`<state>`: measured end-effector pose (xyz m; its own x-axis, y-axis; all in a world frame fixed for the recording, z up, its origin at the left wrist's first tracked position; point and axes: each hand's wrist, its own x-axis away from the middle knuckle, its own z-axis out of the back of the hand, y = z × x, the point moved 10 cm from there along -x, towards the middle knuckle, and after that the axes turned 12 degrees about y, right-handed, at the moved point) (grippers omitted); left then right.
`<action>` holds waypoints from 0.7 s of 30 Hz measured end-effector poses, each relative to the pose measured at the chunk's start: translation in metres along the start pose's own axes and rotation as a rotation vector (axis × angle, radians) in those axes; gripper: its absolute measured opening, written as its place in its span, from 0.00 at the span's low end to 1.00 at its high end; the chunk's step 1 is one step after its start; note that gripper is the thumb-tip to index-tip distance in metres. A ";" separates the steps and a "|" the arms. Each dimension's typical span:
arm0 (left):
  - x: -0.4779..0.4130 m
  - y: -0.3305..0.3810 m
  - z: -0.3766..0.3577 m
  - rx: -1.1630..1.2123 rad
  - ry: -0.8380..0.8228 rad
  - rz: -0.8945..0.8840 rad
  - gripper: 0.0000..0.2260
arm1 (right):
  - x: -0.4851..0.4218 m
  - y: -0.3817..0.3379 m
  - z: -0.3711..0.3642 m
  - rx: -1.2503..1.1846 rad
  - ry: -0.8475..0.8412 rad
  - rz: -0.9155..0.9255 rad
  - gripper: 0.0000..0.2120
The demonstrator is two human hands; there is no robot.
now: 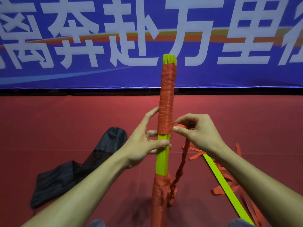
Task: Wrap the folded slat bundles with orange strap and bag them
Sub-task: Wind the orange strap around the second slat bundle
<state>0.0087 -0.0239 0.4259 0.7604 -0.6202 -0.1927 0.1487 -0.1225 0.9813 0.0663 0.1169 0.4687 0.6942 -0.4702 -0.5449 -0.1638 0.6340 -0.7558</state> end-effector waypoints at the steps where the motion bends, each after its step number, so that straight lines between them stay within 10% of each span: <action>1: -0.001 0.000 0.002 0.010 0.018 -0.003 0.40 | 0.000 0.000 0.001 0.027 -0.017 0.012 0.06; 21: -0.004 0.002 0.016 0.025 0.084 -0.012 0.38 | -0.001 -0.012 0.015 0.290 0.065 0.256 0.19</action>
<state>-0.0037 -0.0342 0.4289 0.8092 -0.5516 -0.2022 0.1427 -0.1494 0.9784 0.0778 0.1186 0.4838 0.6095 -0.3063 -0.7312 -0.1145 0.8786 -0.4636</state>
